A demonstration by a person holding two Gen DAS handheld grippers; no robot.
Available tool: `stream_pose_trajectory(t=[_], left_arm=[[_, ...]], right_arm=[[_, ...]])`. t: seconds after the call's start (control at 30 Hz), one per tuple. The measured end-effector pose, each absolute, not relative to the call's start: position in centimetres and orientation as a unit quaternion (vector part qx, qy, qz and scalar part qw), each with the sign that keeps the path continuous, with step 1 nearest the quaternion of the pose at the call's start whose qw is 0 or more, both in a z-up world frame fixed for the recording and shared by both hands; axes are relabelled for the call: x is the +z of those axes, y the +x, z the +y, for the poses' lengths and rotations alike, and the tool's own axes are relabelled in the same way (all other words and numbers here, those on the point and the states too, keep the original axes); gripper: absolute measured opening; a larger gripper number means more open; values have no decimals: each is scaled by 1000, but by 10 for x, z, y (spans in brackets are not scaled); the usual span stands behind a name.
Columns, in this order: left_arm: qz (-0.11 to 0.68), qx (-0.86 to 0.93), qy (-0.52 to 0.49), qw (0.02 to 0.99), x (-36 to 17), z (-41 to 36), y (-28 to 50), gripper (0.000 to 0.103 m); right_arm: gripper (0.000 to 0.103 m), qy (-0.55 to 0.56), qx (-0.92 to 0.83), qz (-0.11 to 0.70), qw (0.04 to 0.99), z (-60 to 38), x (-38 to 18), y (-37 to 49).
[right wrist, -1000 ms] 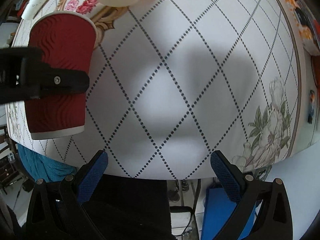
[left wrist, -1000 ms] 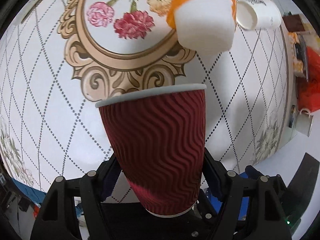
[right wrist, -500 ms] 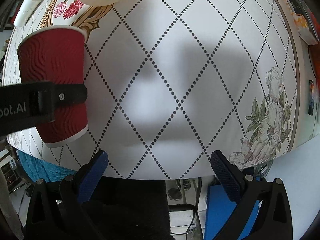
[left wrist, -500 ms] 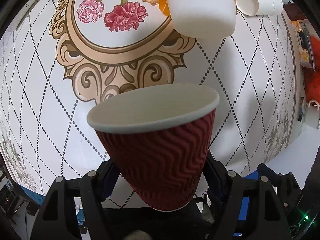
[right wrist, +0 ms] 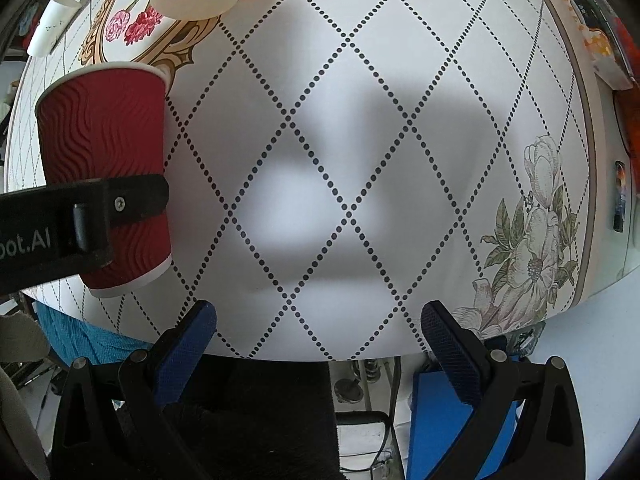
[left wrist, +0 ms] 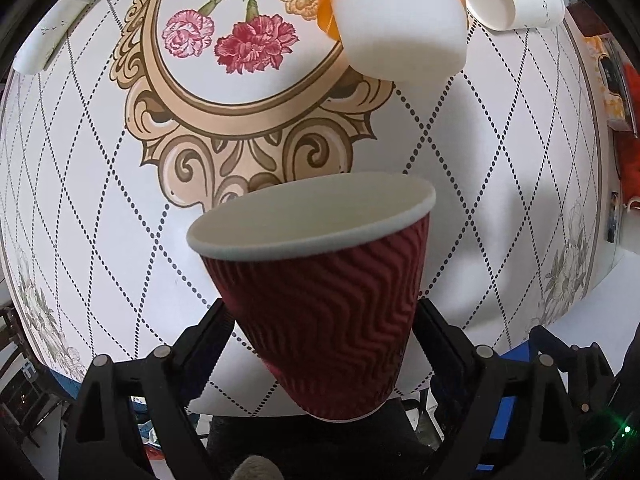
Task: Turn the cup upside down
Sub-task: 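Lift the red cup with the left tool and tilt it over, then close the right tool on the red cup while the left tool releases it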
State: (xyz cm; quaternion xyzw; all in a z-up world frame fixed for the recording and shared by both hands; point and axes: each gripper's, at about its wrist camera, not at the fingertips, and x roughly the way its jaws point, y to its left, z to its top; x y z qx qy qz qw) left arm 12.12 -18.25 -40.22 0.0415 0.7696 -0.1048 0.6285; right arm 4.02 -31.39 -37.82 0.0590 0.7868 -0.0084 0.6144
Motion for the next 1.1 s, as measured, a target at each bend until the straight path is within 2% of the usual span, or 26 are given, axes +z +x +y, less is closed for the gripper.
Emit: stream_pose_trajectory(t=[0.37,0.8,1.1], left_arm=[[754,-99,26,649,-370,-161,125,90],[688,-74,-8,722,-265,-87,119,90],[684,-19,-22,729,-270,-10,112,90]], right_arm=[[103,62,-10,783,619,-313,-367,48],[103,76,12,746,662,-291,-305,78],[103,64,24,731,679,-249,-286,93]])
